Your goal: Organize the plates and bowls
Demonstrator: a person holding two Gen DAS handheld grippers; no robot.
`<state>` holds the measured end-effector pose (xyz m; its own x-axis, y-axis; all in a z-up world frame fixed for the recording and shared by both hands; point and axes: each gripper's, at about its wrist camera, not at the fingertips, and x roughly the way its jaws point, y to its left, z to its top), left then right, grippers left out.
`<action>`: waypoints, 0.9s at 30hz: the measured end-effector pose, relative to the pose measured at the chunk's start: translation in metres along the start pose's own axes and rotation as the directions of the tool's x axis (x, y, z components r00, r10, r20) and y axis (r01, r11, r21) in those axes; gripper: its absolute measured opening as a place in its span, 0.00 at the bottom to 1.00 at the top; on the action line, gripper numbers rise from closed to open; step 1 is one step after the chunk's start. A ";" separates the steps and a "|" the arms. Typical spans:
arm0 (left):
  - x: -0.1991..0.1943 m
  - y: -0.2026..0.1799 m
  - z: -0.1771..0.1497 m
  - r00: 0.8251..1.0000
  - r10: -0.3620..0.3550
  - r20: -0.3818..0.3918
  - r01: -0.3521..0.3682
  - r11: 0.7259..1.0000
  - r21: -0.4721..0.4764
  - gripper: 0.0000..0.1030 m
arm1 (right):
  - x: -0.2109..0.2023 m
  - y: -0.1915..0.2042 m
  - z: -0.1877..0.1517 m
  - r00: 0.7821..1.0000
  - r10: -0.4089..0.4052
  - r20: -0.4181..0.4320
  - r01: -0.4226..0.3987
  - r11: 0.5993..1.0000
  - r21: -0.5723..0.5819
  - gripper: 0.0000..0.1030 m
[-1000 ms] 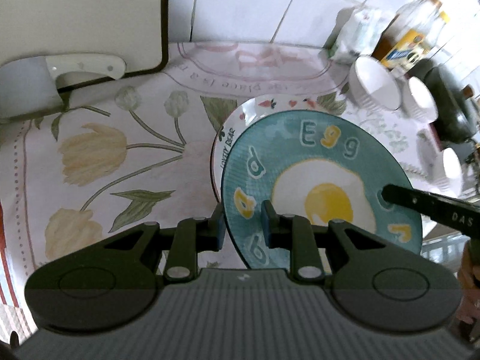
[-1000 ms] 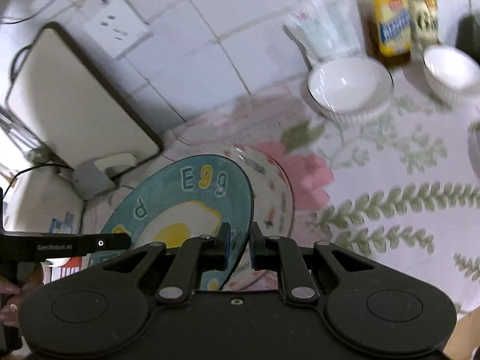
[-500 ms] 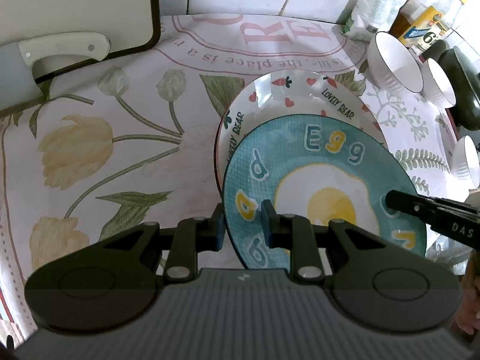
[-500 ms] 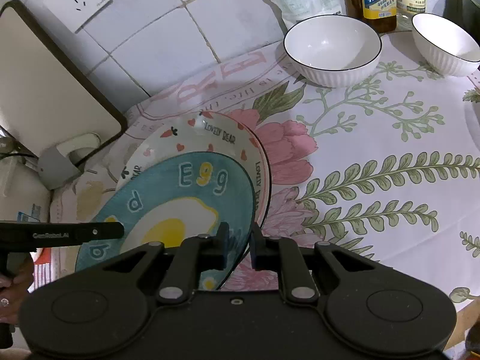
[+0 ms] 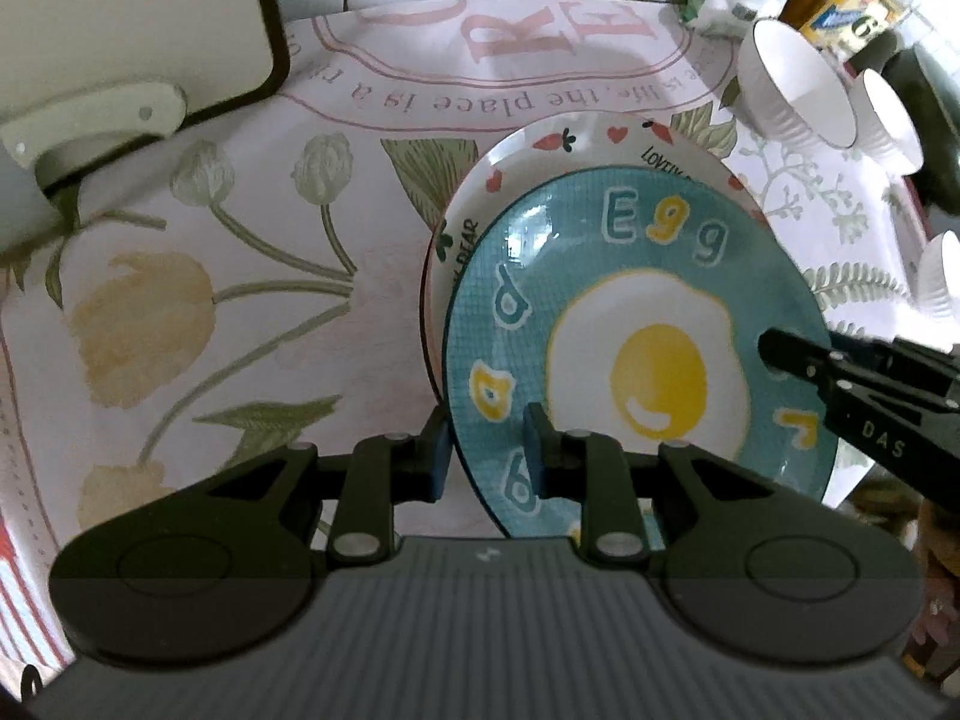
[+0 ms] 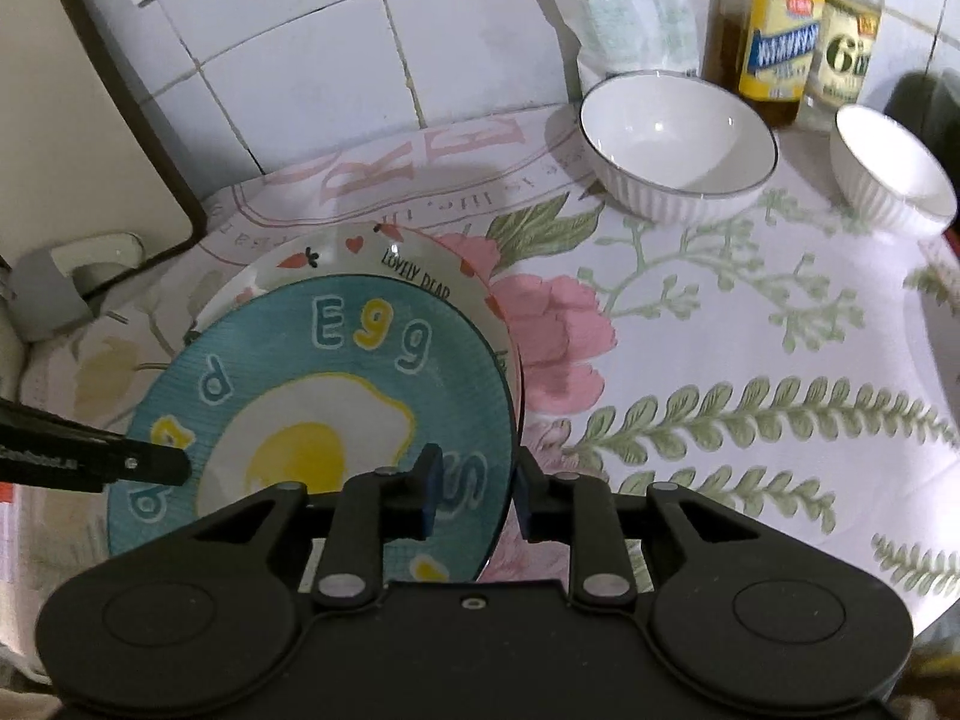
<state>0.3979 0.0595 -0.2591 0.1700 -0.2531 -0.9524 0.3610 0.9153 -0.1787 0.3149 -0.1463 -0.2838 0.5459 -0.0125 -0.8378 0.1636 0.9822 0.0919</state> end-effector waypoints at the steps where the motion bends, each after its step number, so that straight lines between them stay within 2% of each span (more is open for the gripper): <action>1: 0.000 -0.002 0.002 1.000 0.010 -0.006 -0.010 1.000 0.005 0.22 | 0.000 0.002 0.000 1.000 -0.011 0.008 0.011 1.000 -0.011 0.30; 8: 0.002 -0.005 0.007 0.999 0.038 -0.024 -0.039 0.999 -0.001 0.23 | 0.009 0.013 0.003 0.993 -0.064 0.099 0.074 0.992 -0.102 0.36; 14: -0.006 -0.002 0.007 0.995 0.096 0.028 -0.095 0.995 -0.039 0.23 | 0.012 0.011 0.008 0.991 -0.057 0.122 0.066 0.995 -0.072 0.37; 17: -0.013 0.001 0.003 0.995 0.089 0.048 -0.086 0.995 -0.053 0.24 | 0.006 0.008 0.006 0.994 -0.051 0.092 0.053 0.998 -0.024 0.38; 20: -0.016 0.006 -0.006 0.997 0.060 0.040 -0.057 0.996 -0.070 0.19 | -0.003 -0.002 -0.005 0.999 0.011 0.030 -0.013 0.997 0.071 0.38; 24: -0.017 0.005 -0.020 0.998 0.026 0.048 -0.023 0.998 -0.058 0.12 | -0.014 -0.007 -0.026 0.994 0.105 -0.029 -0.099 0.979 0.176 0.38; 25: -0.019 0.003 -0.023 0.998 0.029 0.062 -0.025 0.998 -0.054 0.12 | -0.017 -0.006 -0.032 0.992 0.120 -0.033 -0.111 0.976 0.185 0.34; 26: -0.020 0.001 -0.024 0.997 0.031 0.073 -0.027 0.998 -0.050 0.11 | -0.019 -0.004 -0.036 0.991 0.132 -0.023 -0.125 0.974 0.189 0.26; 27: -0.020 0.000 -0.025 0.996 0.037 0.077 -0.033 0.998 -0.049 0.11 | -0.021 -0.001 -0.038 0.992 0.128 -0.016 -0.123 0.974 0.191 0.26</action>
<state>0.3716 0.0729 -0.2461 0.2536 -0.2425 -0.9364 0.3095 0.9375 -0.1589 0.2717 -0.1401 -0.2865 0.5494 0.1164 -0.8274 0.2488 0.9225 0.2951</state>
